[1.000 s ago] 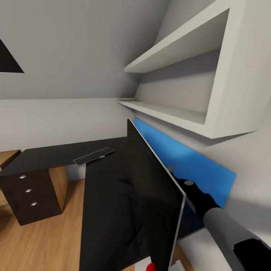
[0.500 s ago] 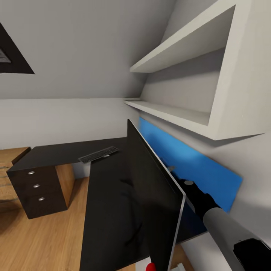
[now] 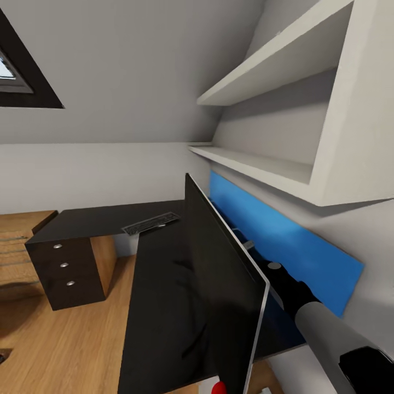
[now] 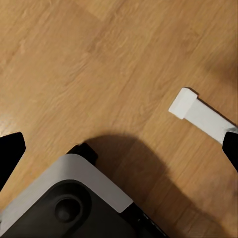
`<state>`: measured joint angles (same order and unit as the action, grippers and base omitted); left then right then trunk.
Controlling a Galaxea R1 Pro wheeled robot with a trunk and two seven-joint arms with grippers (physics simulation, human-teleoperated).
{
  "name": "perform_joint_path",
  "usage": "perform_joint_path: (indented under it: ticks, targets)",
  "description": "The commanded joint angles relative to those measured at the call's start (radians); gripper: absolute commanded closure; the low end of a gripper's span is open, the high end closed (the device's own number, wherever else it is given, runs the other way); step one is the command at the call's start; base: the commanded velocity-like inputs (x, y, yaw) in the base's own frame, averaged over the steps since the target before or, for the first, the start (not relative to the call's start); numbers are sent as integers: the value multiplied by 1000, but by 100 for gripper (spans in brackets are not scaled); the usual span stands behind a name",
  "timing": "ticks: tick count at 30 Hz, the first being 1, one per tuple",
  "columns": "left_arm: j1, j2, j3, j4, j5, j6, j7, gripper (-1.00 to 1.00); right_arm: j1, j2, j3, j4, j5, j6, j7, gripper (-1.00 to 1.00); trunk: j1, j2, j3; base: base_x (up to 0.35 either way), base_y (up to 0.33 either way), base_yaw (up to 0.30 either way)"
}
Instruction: In the bedroom, organize the workspace by keeping the computer under the desk, ensuring the monitor is on the desk, placing the keyboard on the desk next to the monitor, placing the mouse on the desk next to the keyboard, moving the folder from the swivel chair onto the desk next to the mouse, stacking the notebook on top of the folder with the pen on top of the notebook, and positioning the swivel chair next to the desk.
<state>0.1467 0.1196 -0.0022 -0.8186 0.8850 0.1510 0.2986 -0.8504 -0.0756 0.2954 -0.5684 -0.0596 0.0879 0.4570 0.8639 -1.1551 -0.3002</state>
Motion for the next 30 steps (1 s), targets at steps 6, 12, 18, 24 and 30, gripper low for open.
perform_joint_path:
  ticks: [6, 12, 18, 24, 30]
  targets:
    - [1, 0, 0, -4, 6, 4, 9, -100, -1, -1, 2, -4, -17, 8, -1, 100, 0, -1, -1, 9, -297, 8]
    - [1, 0, 1, -4, 6, 4, 10, -100, -1, -1, 2, -4, -17, 8, -2, 100, 0, -1, -1, 35, -195, 2]
    - [1, 1, 1, -4, 6, 5, 7, -100, -1, -1, 2, -4, -17, 7, -6, 100, 0, -1, -1, 9, -47, 0]
    - [1, 0, 2, -4, 6, 4, 9, -100, -1, -1, 2, -4, -17, 7, -7, 100, 0, -1, -1, 65, -78, 0]
    - [1, 0, 2, -4, 6, 3, 10, -100, 0, -1, 2, -4, -17, 7, -7, 100, 0, -1, -1, 173, -182, 0]
